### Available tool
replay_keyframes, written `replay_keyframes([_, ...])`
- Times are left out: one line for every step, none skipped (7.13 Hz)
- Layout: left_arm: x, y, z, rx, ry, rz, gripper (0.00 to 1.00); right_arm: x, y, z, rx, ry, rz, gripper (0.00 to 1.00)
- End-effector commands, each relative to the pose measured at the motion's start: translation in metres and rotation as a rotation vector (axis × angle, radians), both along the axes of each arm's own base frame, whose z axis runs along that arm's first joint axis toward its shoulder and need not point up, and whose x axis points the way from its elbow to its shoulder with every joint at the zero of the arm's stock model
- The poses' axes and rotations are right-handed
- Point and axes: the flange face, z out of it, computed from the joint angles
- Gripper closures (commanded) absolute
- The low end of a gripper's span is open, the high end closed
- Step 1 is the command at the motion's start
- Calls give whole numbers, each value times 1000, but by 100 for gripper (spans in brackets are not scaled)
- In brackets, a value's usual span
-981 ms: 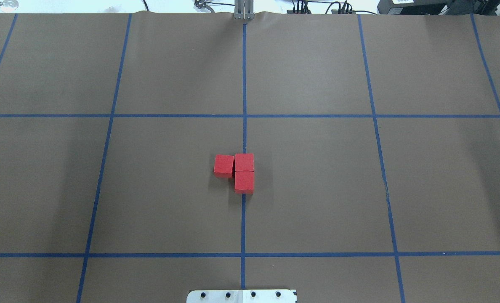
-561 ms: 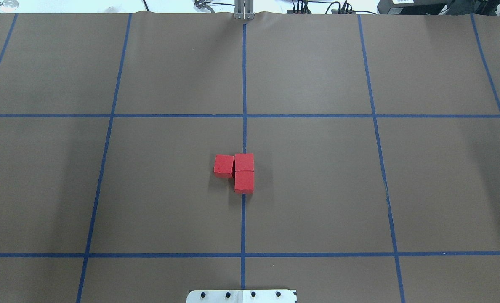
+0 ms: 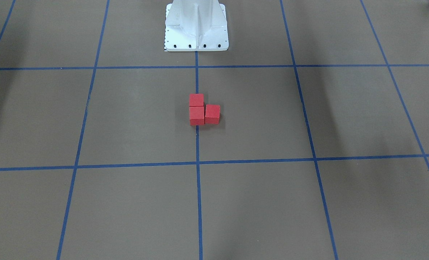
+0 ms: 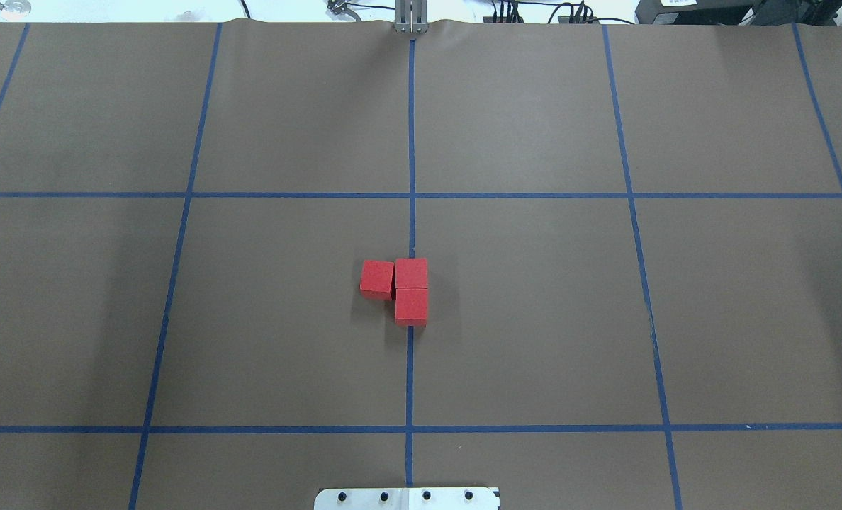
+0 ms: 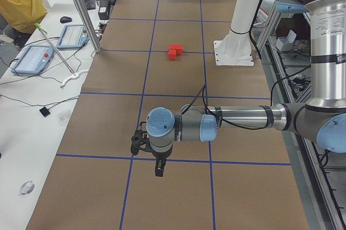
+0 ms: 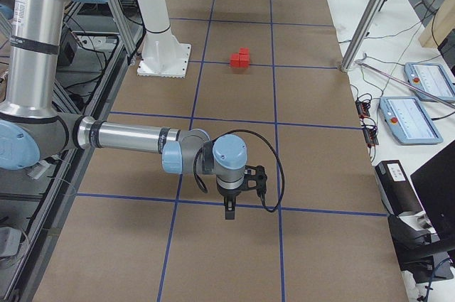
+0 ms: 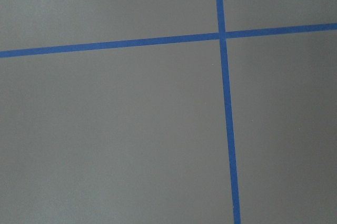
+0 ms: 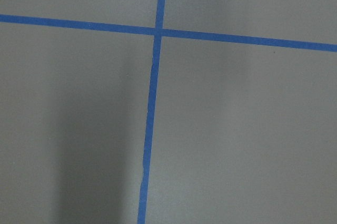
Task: Form red blocks into L shape at center
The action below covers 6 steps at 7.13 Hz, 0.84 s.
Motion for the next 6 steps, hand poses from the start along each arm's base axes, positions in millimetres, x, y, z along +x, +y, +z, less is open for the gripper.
replay_keyframes([0, -1, -1, 1, 0, 0, 0, 0, 2, -2, 2, -2, 3, 0])
replay_keyframes([0, -1, -1, 1, 0, -1, 0, 0, 1, -3, 4, -2, 3, 0])
replay_keyframes([0, -1, -2, 2, 0, -1, 0, 0, 1, -4, 5, -2, 3, 0])
replay_keyframes([0, -1, -3, 8, -1, -1, 0, 0, 1, -6, 5, -2, 6, 0])
replay_keyframes([0, -2, -3, 19, -1, 1, 0, 0, 1, -5, 5, -1, 6, 0])
replay_keyframes([0, -2, -3, 19, -1, -1, 0, 0, 1, -6, 8, -2, 6, 0])
